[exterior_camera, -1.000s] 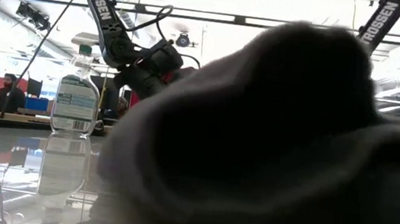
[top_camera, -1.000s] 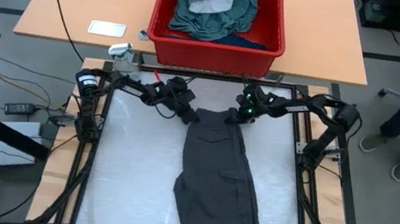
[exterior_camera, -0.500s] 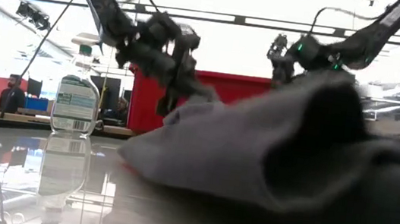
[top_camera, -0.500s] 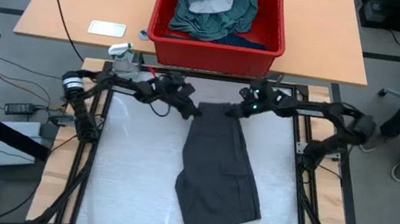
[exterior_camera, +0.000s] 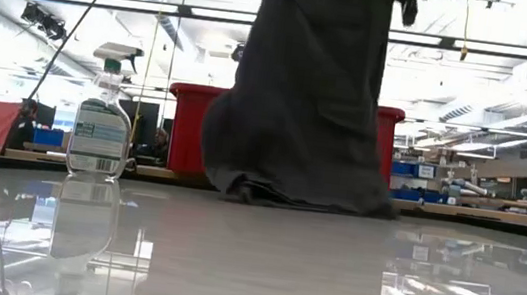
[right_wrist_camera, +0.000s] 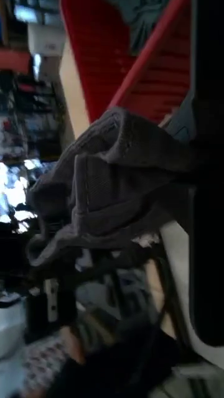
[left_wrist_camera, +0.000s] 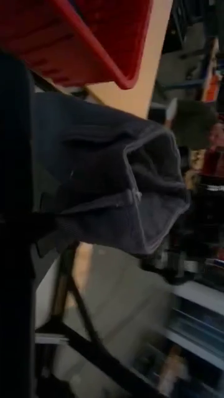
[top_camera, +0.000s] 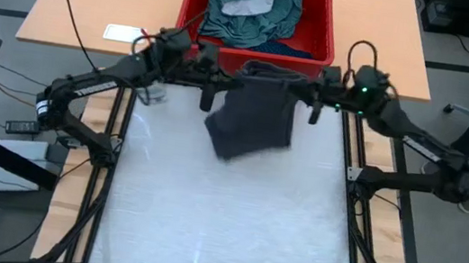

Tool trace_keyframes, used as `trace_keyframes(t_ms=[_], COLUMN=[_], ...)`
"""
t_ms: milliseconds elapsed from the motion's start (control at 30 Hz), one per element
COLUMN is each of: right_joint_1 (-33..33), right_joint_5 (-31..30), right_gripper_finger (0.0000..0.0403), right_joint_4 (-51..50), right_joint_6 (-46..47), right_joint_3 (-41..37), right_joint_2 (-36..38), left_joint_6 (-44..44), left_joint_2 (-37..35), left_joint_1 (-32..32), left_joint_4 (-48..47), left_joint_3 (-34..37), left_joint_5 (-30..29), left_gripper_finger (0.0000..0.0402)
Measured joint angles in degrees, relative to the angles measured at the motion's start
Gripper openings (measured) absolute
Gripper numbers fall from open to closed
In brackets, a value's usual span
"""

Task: Fold Laundry from Bin
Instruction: Fold the gray short on the table

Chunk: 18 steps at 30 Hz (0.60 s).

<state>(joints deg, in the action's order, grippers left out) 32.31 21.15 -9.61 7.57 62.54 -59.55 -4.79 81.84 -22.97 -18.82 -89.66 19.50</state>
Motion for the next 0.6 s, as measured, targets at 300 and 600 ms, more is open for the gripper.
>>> trace_keyframes(t_ms=[300,600], right_joint_1=[-17.71,-28.22], right_joint_5=[-5.55,-14.92], right_gripper_finger=[0.0025,0.0025], right_joint_4=[-24.34,-13.94], right_joint_6=[9.22,17.15], right_joint_3=[1.33,1.30], right_joint_2=[0.62,4.12], left_joint_6=[-6.89,-13.86], left_joint_2=[3.81,4.60], left_joint_1=[17.85,23.71], left_joint_4=[-11.19,-11.20], left_joint_3=[0.05,-5.82], left_joint_5=[-9.70,-17.82], left_gripper_finger=[0.0001,0.0001])
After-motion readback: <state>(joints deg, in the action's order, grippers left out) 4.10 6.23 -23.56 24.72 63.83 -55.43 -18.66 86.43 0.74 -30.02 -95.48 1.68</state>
